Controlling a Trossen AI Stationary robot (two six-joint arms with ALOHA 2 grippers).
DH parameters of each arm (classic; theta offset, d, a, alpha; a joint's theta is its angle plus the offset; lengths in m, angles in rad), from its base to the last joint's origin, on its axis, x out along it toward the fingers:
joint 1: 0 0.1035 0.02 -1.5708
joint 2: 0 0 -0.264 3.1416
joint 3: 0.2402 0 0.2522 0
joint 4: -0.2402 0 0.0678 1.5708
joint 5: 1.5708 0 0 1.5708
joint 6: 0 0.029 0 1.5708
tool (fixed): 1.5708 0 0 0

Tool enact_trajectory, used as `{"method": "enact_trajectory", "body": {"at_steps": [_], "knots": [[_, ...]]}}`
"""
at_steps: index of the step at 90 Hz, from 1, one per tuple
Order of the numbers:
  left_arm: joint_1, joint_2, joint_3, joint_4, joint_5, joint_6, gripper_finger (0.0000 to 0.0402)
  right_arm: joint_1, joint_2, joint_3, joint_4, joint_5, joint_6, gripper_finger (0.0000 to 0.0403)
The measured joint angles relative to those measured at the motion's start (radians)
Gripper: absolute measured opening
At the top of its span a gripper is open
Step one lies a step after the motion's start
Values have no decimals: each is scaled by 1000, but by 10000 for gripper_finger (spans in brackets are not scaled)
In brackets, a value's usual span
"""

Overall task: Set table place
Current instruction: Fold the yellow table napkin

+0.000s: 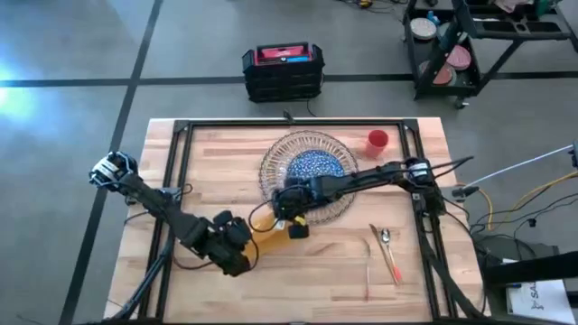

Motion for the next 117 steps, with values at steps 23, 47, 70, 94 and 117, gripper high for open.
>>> {"method": "enact_trajectory", "body": {"at_steps": [23, 47, 70, 94, 117], "knots": [[-17, 0, -21, 34, 24, -30, 0, 28, 0, 0, -32, -49, 50, 0], [-19, 29, -110, 232, 82, -31, 0, 30, 0, 0, -32, -81, 62, 0], [-19, 49, -123, 255, 94, -36, 0, 25, 3, -15, -17, -121, 71, 0], [-18, 49, -145, 241, 68, -31, 0, -11, 71, -33, 21, -122, 57, 0], [-17, 49, -243, 283, 58, -107, 0, -42, 111, -32, 35, -127, 43, 0]]}}
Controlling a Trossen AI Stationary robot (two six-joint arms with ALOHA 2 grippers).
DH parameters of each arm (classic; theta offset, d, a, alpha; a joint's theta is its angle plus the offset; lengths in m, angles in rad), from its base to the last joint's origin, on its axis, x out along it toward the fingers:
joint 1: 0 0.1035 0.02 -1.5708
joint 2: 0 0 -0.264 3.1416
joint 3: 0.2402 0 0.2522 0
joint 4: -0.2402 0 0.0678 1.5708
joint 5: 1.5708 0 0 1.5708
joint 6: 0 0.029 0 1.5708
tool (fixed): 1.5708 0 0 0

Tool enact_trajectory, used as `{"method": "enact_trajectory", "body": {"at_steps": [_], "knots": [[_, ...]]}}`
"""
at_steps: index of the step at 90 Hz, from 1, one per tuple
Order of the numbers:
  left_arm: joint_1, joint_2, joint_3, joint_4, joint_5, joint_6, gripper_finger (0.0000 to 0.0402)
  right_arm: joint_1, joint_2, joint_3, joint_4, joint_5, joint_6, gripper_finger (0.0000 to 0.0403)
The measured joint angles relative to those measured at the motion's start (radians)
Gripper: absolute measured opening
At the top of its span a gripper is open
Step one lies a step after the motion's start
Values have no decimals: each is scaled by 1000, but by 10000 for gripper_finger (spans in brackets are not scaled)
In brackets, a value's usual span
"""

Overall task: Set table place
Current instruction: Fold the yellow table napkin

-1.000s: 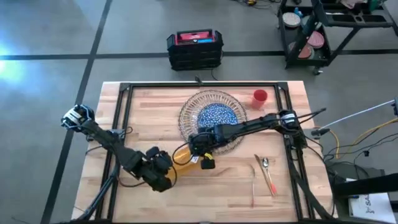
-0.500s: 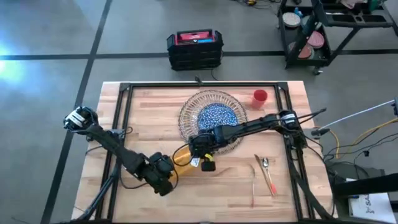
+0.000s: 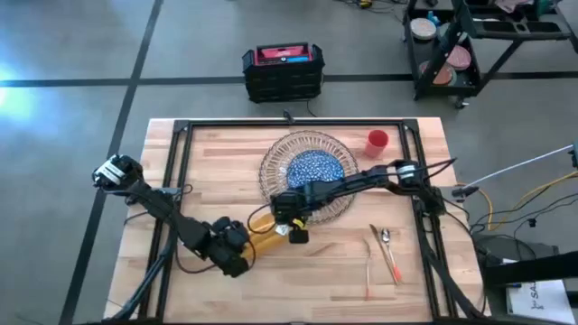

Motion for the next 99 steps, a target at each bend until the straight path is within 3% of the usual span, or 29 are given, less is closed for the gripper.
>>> {"method": "enact_trajectory", "body": {"at_steps": [29, 42, 72, 99], "knots": [[1, -1, -39, 89, 10, -2, 0, -5, 0, 0, -3, 4, 36, 8], [1, -11, -19, 89, 20, 3, 0, -5, -18, 0, -11, 17, 52, 44], [0, -11, -9, 48, 18, 5, 0, -6, -77, 0, -35, 167, 79, 164], [3, -12, -9, -16, -63, 3, 0, 26, -81, 0, -55, 165, 138, 180]]}}
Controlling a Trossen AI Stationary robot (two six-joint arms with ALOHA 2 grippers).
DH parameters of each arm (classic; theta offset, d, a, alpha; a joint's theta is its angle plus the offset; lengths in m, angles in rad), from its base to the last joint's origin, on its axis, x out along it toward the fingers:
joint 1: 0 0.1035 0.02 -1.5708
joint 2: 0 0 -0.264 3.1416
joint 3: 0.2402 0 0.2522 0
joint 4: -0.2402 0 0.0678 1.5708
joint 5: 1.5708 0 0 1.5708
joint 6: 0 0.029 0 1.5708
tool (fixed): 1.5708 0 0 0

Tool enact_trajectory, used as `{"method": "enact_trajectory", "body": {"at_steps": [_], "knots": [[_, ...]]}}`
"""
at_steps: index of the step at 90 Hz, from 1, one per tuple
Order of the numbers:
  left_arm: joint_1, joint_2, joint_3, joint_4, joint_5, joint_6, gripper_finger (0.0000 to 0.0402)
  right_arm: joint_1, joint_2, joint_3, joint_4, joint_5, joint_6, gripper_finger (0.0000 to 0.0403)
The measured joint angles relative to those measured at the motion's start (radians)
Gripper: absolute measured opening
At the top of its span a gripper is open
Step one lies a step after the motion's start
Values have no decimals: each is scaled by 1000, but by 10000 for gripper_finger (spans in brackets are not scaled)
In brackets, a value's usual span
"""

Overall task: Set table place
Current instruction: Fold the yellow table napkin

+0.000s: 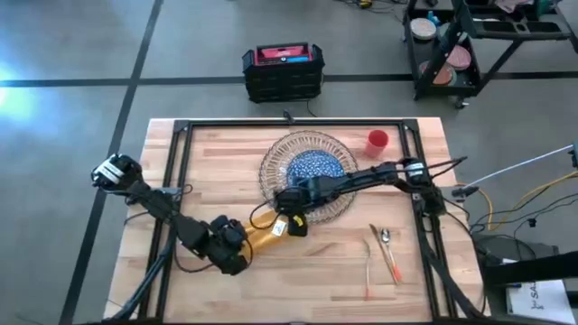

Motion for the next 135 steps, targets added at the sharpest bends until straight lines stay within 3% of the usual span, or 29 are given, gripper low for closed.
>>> {"method": "enact_trajectory", "body": {"at_steps": [46, 78, 114, 135], "knots": [[28, -11, 13, -6, -77, 40, 0, 20, 28, 0, 134, -2, -35, 126], [28, -11, 12, -6, -76, 32, 0, -9, 48, -51, 81, -1, 60, 105], [27, -11, 10, -12, -66, 29, 0, -7, 42, -53, 86, 0, 61, 92], [27, -10, 10, -14, -38, 2, 0, 9, 19, 16, -2, 108, 63, 102]]}}
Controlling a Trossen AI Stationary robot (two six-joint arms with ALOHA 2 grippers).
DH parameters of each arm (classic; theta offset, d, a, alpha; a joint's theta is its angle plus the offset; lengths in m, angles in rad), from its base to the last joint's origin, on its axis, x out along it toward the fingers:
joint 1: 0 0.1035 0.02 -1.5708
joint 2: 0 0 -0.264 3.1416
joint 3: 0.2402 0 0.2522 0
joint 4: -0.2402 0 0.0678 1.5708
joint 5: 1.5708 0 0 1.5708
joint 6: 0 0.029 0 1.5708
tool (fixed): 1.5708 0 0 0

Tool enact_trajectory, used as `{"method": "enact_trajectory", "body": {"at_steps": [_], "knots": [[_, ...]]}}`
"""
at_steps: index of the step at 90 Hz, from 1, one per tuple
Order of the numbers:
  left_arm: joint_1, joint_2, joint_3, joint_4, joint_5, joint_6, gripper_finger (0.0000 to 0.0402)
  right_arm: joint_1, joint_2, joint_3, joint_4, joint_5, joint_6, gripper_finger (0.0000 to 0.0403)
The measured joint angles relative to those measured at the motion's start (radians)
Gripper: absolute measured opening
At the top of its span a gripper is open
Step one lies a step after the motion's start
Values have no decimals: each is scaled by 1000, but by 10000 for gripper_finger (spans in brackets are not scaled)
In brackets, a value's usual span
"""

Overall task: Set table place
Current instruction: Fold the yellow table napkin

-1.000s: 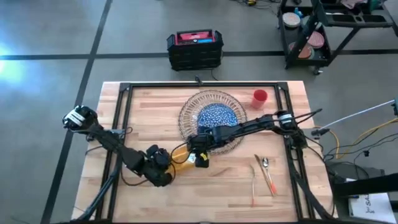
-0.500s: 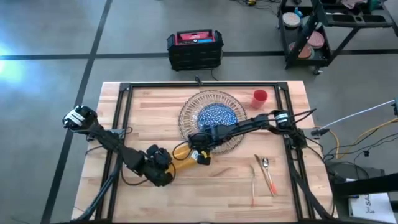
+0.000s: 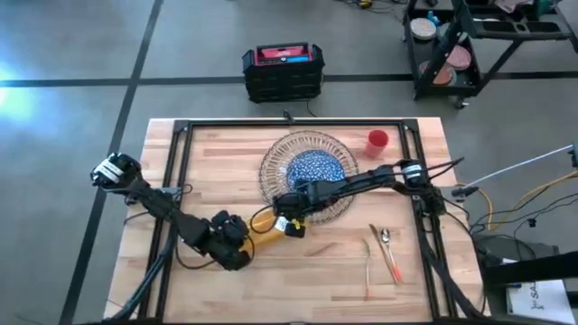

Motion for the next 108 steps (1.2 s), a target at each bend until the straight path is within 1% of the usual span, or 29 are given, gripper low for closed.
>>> {"method": "enact_trajectory", "body": {"at_steps": [12, 24, 55, 84, 98, 108], "knots": [[0, 1, 0, 0, -3, 0, 0, 2, 0, 15, -3, -1, -15, 107], [0, 1, 0, 1, -35, 4, 3, 4, 1, 15, -13, -3, -3, 105], [1, 1, -4, 2, -123, 29, 2, 22, 1, -6, -10, -8, 12, 75], [2, 1, -25, 19, -125, 5, 2, 19, 10, -67, 18, -7, 35, 57], [2, 1, -60, 66, -125, 3, 8, 19, 19, -70, 56, -4, 27, 64], [2, 1, -85, 107, -124, 3, 14, 19, 21, -69, 53, -4, 15, 73]]}}
